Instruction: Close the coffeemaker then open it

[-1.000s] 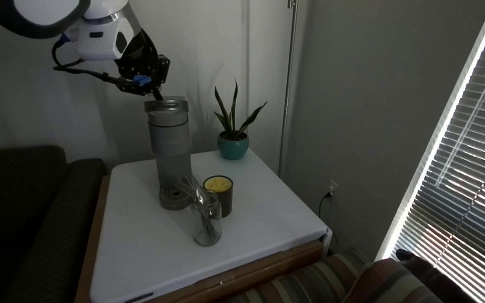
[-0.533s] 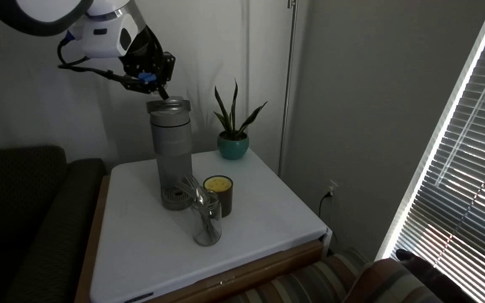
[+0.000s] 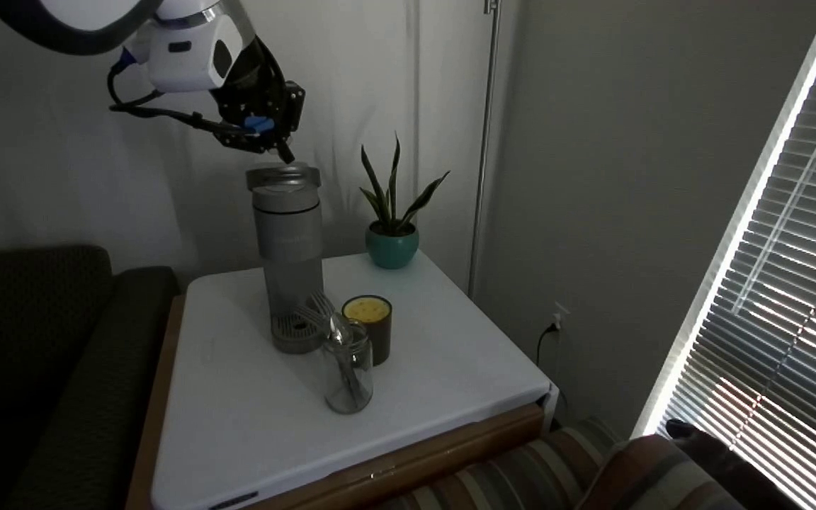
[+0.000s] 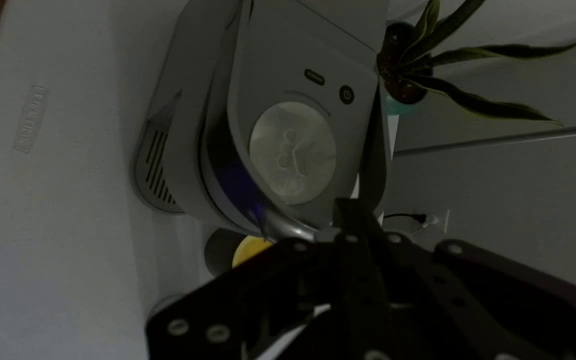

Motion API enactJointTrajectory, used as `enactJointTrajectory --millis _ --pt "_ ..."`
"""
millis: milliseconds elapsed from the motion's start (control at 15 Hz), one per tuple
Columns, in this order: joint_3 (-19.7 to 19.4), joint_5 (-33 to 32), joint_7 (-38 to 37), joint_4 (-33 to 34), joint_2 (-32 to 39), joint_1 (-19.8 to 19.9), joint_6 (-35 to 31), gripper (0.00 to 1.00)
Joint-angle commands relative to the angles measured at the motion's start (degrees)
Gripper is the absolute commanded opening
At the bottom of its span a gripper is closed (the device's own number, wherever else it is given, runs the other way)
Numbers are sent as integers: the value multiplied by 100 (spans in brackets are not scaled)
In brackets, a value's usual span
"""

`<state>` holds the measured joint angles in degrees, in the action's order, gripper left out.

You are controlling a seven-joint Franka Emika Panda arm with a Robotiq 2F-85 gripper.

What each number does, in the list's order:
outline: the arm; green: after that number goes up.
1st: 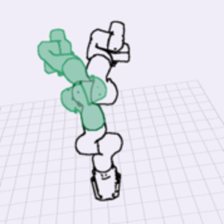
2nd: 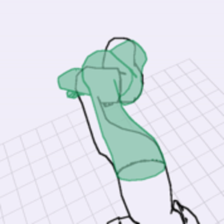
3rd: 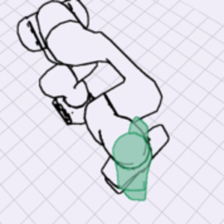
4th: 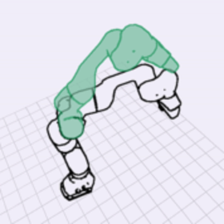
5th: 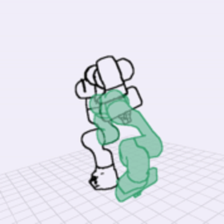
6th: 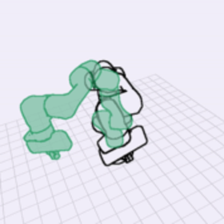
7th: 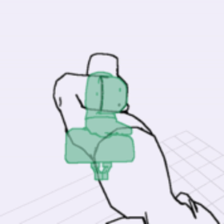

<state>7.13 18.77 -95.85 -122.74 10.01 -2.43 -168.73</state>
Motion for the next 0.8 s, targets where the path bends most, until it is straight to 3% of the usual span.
enactJointTrajectory --millis 0,733 --pt "-119 155 191 -91 -75 -89 -14 0" --pt "-62 179 211 -163 -28 -243 77 0"
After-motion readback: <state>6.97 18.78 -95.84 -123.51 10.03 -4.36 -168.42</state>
